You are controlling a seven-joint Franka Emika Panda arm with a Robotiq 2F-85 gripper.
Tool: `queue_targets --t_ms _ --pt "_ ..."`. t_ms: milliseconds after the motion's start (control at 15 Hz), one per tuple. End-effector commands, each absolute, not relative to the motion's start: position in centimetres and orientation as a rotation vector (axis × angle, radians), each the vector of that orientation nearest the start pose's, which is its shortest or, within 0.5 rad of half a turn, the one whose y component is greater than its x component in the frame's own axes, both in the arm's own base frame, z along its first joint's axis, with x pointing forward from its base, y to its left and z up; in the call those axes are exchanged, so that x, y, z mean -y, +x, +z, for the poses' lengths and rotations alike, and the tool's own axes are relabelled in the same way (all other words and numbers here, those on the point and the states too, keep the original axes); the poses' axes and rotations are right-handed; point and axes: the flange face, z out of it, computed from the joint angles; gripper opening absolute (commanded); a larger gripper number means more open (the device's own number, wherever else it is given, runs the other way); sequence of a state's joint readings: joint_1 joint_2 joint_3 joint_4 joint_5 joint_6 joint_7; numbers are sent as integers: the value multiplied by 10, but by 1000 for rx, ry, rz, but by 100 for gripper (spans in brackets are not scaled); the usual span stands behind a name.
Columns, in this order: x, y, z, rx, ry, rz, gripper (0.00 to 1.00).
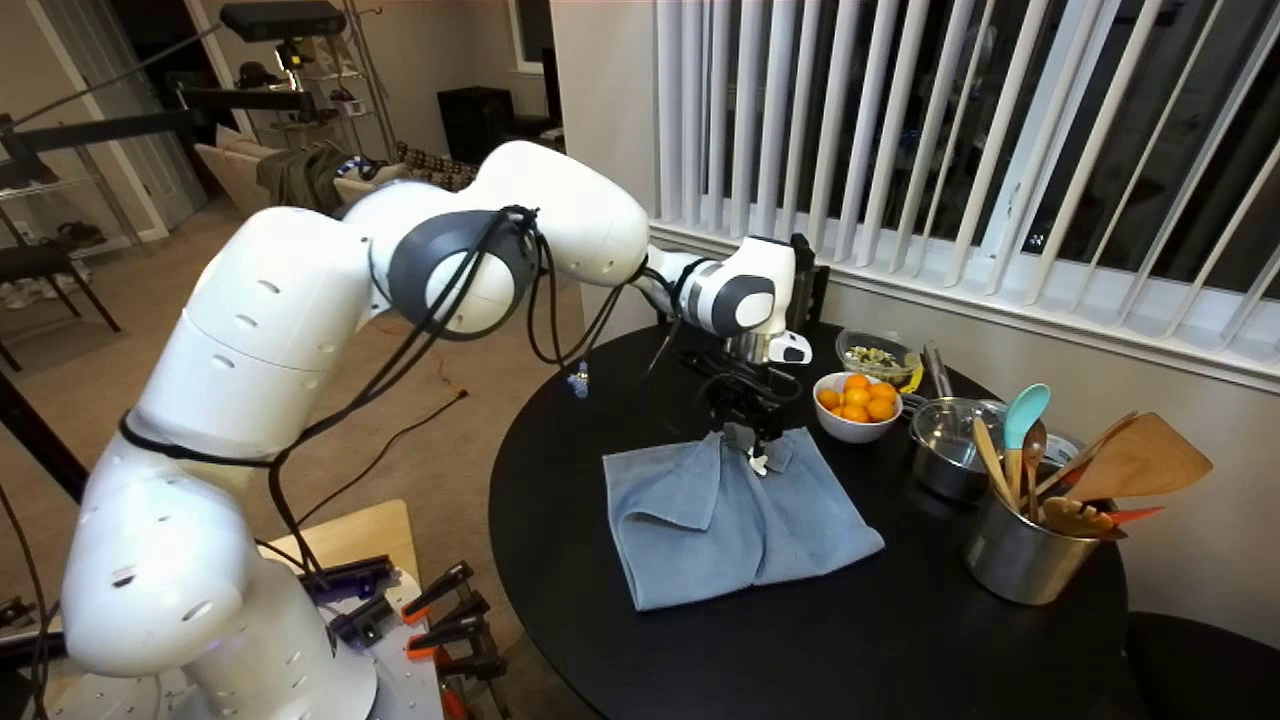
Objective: Fold the towel's length in half
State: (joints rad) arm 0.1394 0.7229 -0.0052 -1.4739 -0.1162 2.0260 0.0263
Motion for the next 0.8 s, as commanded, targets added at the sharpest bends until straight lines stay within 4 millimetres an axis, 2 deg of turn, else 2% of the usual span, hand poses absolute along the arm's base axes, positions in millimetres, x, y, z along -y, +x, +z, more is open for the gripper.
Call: queue_targets --t_ms 0,333,600,733 --pt "-62 658 251 598 -3195 258 100" --pt "-32 638 234 788 -3105 291 100" --pt "-21 627 216 814 -3038 354 100" --pt "-21 624 212 767 -3013 386 100"
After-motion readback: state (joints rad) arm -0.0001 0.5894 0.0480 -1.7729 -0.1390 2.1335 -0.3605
